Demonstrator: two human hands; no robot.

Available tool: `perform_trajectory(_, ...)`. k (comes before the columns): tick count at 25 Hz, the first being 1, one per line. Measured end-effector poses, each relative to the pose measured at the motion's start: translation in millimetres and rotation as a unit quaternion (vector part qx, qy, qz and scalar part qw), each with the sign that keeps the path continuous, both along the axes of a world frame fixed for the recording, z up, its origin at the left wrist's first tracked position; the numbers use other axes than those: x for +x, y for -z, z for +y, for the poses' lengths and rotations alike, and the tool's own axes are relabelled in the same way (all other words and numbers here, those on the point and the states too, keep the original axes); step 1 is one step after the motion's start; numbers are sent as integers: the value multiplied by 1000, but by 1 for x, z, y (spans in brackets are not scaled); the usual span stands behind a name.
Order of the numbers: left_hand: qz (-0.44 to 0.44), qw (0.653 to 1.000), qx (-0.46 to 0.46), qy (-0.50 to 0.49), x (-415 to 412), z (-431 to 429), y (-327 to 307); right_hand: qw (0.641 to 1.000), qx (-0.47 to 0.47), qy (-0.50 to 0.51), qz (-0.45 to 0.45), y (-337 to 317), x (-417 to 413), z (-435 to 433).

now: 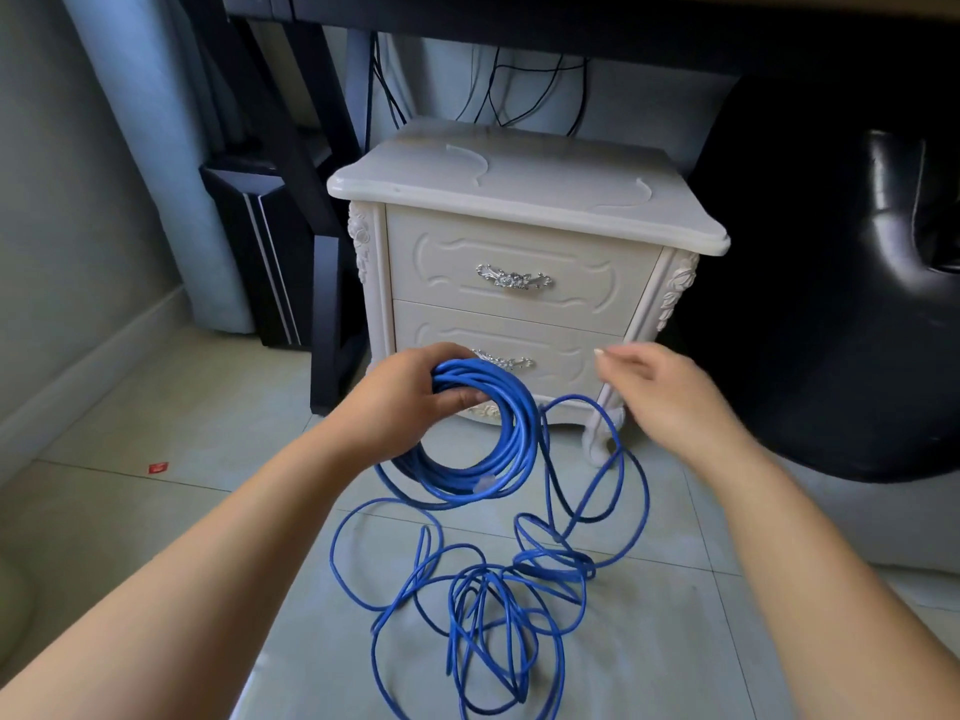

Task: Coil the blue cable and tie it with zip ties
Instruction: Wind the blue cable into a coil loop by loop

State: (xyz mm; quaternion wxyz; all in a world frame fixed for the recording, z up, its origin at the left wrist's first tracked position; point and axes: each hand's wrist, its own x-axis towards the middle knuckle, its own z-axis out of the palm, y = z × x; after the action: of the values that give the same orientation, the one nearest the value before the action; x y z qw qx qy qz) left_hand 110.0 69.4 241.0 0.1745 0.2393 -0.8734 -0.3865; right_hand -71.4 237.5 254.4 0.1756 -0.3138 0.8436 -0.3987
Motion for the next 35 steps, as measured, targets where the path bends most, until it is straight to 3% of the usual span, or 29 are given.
perform_trajectory(2, 23, 1000, 0, 2, -4, 4, -1, 982, -59, -153, -95, -13, 42, -12)
perform_trajectory(4, 45, 999, 12, 1, -6, 4, -4, 969, -35, -228, -86, -2, 60, -19)
perform_trajectory(7, 67, 997, 46, 3, -3, 3, -6, 979, -20, -169, -109, -1, 51, -20)
perform_trajectory(13, 98, 989, 94, -62, -4, 4, -2, 955, 56, -228, -184, -3, 51, -19)
perform_trajectory(16, 117, 982, 111, -102, -8, 10, 0, 952, -16, -155, -265, 6, 52, -26)
perform_trajectory(19, 76, 984, 147, -67, -9, 18, 0, 938, -100, -63, -327, 12, 55, -30)
perform_trajectory(21, 25, 978, 207, -9, -5, 14, -2, 952, -92, -55, -288, 17, 53, -29)
perform_trajectory(24, 2, 969, 237, 70, 0, 9, -7, 982, -48, -116, -139, 10, 51, -25)
perform_trajectory(27, 7, 979, 184, 86, -5, 18, -7, 983, -3, -179, -39, 4, 55, -24)
perform_trajectory(30, -23, 994, 97, 52, -11, 27, -2, 983, 21, -179, 23, 10, 57, -25)
perform_trajectory(32, 21, 996, 91, 8, -13, 25, -3, 985, -31, -159, -58, 3, 51, -21)
perform_trajectory(35, 138, 967, 189, -100, -14, 9, -5, 953, -63, -169, -244, -10, 37, -11)
